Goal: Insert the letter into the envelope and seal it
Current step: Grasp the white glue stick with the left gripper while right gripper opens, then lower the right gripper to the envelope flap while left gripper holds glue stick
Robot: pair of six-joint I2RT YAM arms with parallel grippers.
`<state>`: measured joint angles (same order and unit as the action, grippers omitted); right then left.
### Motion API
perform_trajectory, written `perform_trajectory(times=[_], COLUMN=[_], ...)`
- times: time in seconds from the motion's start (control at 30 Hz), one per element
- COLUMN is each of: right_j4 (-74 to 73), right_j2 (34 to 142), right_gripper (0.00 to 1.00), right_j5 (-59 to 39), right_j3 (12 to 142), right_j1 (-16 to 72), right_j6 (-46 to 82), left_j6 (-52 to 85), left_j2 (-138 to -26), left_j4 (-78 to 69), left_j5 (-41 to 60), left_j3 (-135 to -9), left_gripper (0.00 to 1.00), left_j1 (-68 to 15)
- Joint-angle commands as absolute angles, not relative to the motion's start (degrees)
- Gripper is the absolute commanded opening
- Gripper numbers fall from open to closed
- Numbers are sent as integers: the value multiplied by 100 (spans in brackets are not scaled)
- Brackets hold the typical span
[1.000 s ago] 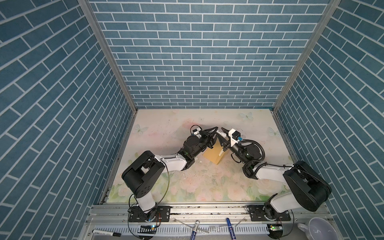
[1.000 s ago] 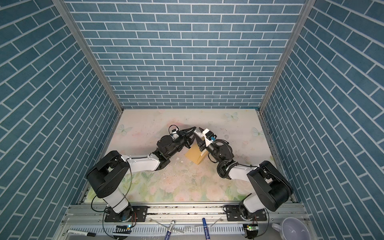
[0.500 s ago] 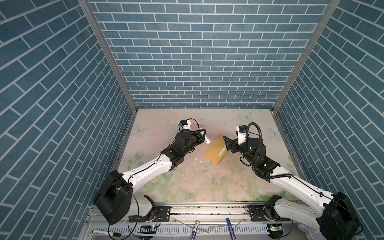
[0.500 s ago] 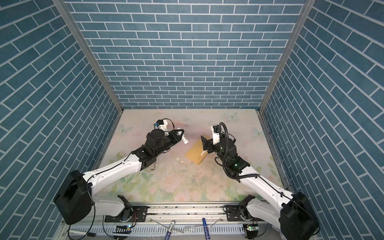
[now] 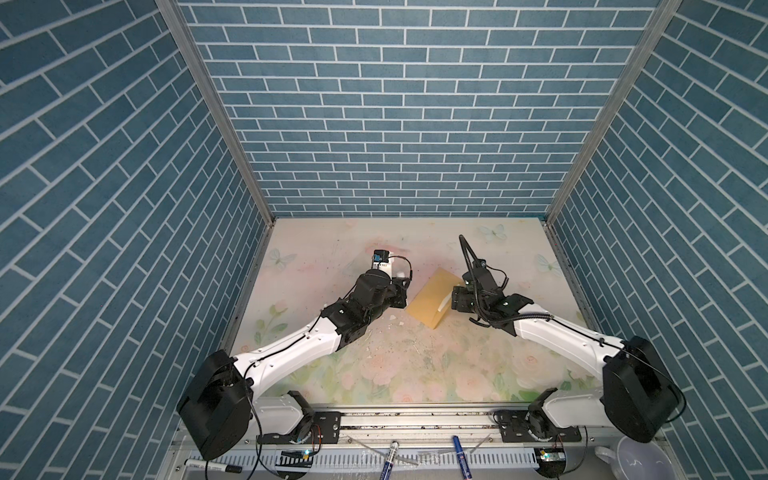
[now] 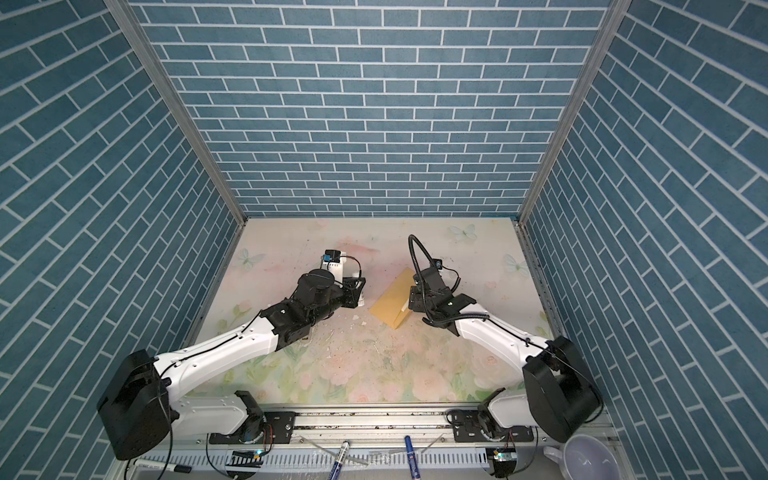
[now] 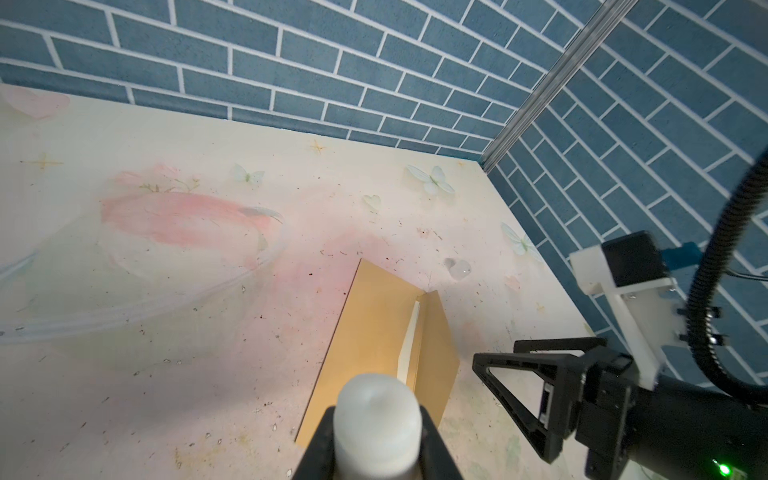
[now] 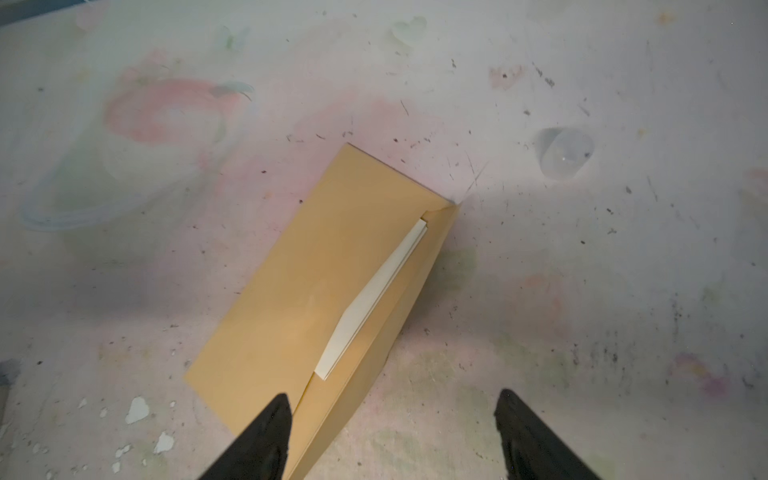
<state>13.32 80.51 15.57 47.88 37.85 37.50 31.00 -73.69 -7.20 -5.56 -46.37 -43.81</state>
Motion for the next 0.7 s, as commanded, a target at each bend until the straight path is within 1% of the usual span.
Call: perform_trajectory(times=[0.0,0.17,0.37,0.57,0.67], right_j4=[1607,1445,1097,961,914], right_j2=[8364,8814,9300,9423,9354], right_gripper=[74,65,49,24,6], right_j5=[1773,1715,1413,1230,1075], right_j3=[5103,5210,5241,5210,5160], right_j1=[3755,3677,3494,3334,3265], right_j6=[4392,4533,4558,4277,3900], left_j6=[2911,2857,2865,2771,2658], left_j2=[-7286,-7344,-7398,-7425,-7443], left_j4=[-765,-747,-880,-852,-851], left_j5=[-676,-650,-655,-659,-679], left_j3=[-4562,-4589,-4518,-4518,-4516], left_gripper=[0,0,0,0,0], left_j1=[-4395,-4394,-4394,-4408,-4425])
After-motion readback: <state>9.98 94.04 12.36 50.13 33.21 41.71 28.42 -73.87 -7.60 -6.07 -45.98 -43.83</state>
